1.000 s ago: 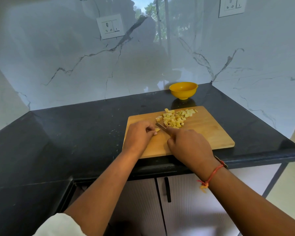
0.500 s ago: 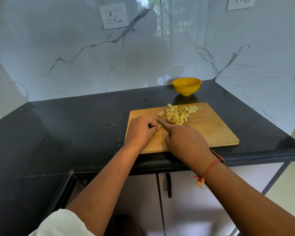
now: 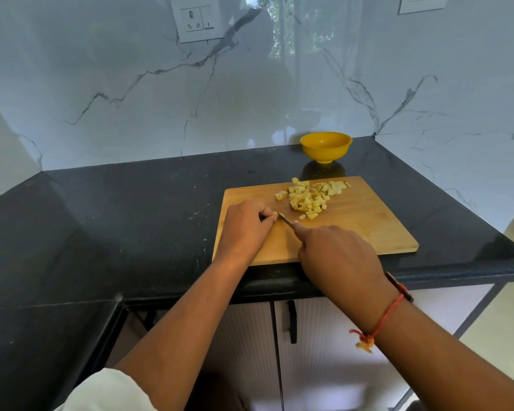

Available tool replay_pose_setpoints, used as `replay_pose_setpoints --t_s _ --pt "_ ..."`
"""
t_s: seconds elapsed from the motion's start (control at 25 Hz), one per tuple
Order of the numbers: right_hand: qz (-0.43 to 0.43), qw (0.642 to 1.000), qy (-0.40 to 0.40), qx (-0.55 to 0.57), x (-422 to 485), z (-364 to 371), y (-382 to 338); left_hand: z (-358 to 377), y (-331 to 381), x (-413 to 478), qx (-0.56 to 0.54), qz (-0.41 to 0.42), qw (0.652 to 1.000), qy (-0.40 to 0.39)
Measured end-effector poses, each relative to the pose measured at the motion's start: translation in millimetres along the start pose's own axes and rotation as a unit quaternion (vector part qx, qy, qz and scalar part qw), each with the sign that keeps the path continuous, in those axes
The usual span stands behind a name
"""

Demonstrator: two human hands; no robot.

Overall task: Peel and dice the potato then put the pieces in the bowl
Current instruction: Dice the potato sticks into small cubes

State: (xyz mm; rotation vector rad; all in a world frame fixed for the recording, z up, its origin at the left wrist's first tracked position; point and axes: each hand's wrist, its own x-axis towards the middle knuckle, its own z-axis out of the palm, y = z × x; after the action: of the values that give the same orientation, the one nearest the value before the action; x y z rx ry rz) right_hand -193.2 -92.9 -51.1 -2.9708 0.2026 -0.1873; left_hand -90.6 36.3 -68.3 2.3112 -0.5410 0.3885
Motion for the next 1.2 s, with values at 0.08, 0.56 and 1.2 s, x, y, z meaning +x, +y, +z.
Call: replay_pose_setpoints --t_s 0.08,0.56,1.2 --pt "-0.005 1.0 0.017 -0.019 -3 1 5 0 -1 -1 0.006 0.002 1.0 -0.001" --pt "-0.009 0.996 0.051 0.073 13 -5 -3 -3 -3 -1 -0.01 -0.02 1.0 0.006" --pt "-0.017 0.997 -0.073 -0.019 20 -14 -14 -4 -3 0 -0.035 -0.03 0.999 0.017"
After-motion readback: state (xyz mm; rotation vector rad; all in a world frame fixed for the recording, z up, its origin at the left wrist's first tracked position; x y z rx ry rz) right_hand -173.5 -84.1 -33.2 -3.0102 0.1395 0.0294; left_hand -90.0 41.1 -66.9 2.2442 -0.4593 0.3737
